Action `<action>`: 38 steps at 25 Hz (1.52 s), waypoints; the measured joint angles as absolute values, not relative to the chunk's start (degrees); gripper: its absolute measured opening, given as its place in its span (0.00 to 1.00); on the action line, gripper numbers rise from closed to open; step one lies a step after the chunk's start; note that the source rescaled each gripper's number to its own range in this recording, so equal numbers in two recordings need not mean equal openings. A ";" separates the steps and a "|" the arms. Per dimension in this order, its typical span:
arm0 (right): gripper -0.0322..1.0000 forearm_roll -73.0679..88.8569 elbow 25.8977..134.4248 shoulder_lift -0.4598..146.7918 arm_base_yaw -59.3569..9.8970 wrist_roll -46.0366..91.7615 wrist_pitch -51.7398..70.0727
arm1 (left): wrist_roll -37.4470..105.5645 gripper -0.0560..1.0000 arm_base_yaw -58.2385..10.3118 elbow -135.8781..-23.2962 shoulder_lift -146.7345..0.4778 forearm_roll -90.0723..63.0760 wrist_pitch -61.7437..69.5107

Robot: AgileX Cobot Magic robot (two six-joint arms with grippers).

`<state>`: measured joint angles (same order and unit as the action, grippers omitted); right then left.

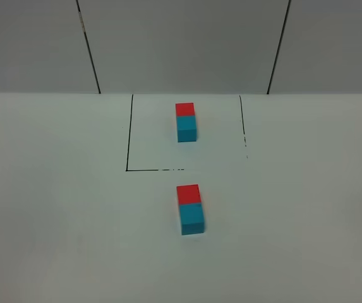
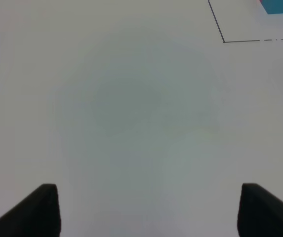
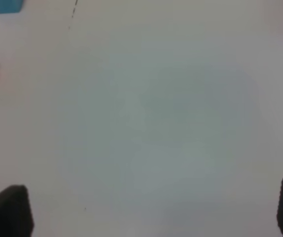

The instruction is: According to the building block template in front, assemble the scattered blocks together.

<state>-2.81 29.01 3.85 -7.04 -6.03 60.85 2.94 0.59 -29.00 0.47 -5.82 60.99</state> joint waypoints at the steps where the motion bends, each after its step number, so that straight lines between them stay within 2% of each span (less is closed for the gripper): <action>1: 1.00 -2.74 28.79 3.08 -7.04 -6.03 60.77 | 2.94 0.64 0.59 -29.00 0.47 -5.82 60.99; 11: 1.00 -2.55 28.67 -0.36 -3.74 -6.01 60.56 | 2.94 0.64 0.59 -29.00 0.47 -5.82 60.99; 38: 1.00 0.00 28.67 -0.43 -3.11 -3.47 60.56 | 2.94 0.64 0.59 -29.00 0.47 -5.73 60.99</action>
<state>0.00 28.67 -0.43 -3.11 -3.47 60.56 2.94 0.59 -29.00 0.47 -5.73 60.99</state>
